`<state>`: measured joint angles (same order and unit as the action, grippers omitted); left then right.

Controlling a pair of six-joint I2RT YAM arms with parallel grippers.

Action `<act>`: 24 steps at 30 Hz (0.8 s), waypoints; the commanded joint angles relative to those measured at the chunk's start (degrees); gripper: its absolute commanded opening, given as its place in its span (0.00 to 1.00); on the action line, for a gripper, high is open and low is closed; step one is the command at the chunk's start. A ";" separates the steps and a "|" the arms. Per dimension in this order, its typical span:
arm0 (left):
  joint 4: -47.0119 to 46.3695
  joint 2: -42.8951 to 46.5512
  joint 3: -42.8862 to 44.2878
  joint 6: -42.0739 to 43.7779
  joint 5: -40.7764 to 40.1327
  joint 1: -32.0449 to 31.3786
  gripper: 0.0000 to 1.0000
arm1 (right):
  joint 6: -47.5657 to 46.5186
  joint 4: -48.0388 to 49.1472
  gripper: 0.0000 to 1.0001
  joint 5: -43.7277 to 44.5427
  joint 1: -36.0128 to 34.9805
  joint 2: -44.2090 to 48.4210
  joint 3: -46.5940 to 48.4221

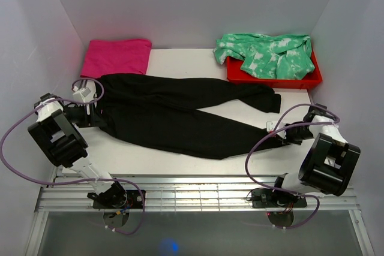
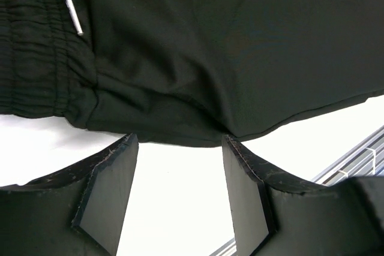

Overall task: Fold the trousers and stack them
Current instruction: Flatten the trousers out

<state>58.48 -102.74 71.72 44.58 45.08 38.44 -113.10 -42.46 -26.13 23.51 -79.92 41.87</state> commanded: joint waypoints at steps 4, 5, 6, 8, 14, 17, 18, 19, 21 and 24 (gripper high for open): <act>0.41 3.16 0.96 1.91 3.17 0.85 0.68 | -3.45 -30.40 0.08 2.31 2.77 -0.06 20.95; 0.50 4.03 0.27 2.09 3.35 0.94 0.68 | -2.66 -32.67 0.08 2.66 2.86 0.72 23.93; 0.41 4.65 -0.26 2.35 3.43 0.94 0.68 | 1.00 -32.78 0.08 3.53 2.77 2.47 24.05; -0.29 7.18 -2.62 2.97 3.70 1.20 0.68 | -3.15 -32.69 0.08 9.91 2.77 9.23 18.82; -3.19 14.49 -7.74 3.85 5.02 1.38 0.68 | -6.18 -32.78 0.08 18.23 2.77 14.37 11.13; -4.33 15.55 -7.83 2.54 6.25 1.29 0.69 | 7.58 -32.78 0.08 11.55 -0.73 0.25 20.85; -4.77 14.94 -7.57 2.01 6.16 1.29 0.69 | 12.94 -32.78 0.08 10.06 -1.96 -5.02 25.32; -5.30 14.24 -7.22 1.48 5.73 1.20 0.70 | 21.00 -32.86 0.08 7.52 -3.63 -14.64 34.94; -5.57 12.48 -6.07 -0.09 5.11 1.20 0.70 | 23.97 -32.78 0.08 6.88 -5.48 -21.65 42.30; -6.01 9.49 -3.53 -1.68 4.31 1.20 0.70 | 29.05 -32.78 0.08 5.04 -9.70 -34.11 52.15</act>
<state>54.48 -91.70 65.34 44.80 48.07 39.48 -94.41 -72.84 -16.73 17.50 -107.02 87.35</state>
